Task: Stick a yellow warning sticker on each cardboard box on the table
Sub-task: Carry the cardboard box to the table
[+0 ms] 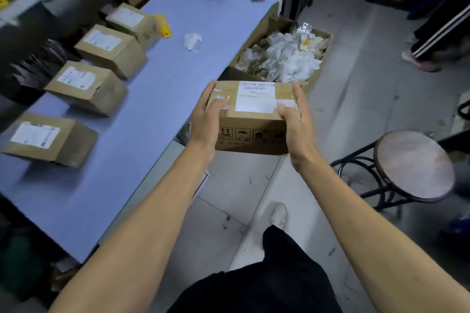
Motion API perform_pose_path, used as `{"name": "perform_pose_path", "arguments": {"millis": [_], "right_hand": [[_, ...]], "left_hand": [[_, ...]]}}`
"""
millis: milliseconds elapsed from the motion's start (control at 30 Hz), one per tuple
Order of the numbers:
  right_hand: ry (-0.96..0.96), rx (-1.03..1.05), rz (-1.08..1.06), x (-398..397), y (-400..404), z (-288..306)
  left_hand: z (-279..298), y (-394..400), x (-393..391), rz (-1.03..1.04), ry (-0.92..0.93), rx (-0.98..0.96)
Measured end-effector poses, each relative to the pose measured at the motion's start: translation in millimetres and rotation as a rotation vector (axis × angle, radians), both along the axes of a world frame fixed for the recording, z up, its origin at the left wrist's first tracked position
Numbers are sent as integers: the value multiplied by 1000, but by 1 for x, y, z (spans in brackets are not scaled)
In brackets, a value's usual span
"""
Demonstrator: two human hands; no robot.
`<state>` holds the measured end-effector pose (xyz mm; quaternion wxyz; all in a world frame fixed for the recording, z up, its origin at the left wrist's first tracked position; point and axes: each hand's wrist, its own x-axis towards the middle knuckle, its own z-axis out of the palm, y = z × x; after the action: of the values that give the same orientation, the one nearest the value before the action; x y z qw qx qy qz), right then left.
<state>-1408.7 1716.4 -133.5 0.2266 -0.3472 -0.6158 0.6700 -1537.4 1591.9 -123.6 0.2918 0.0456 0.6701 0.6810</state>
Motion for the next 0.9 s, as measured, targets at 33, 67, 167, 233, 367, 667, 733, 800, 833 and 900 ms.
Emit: {"name": "perform_pose_path", "arguments": {"millis": [33,67,167,233,367,667,733,800,833,900], "right_hand": [[-8,-2,15,-11,18,0],[-17,-6,30,-22,36,-1],[-31,-6,89,-57,80,-2],[-43,-11,134,-83,102,-3],[-63,-13,234,-141,130,-12],[-75,32,401,-295,158,-36],[-90,42,439,-330,157,-38],[-113,42,487,-363,155,-40],[-123,40,511,-379,153,-40],[-145,59,555,-407,148,-43]], "left_hand": [[1,17,-9,11,-15,1],[2,32,-19,24,-29,-4],[2,69,-45,99,-46,-13],[-1,84,-64,157,-59,-22],[-7,100,-108,256,-84,-45],[-35,114,-237,395,-94,-57],[-38,110,-265,421,-110,-57],[-43,105,-291,450,-123,-63],[-45,102,-303,468,-127,-68],[-50,95,-324,506,-136,-75]]}}
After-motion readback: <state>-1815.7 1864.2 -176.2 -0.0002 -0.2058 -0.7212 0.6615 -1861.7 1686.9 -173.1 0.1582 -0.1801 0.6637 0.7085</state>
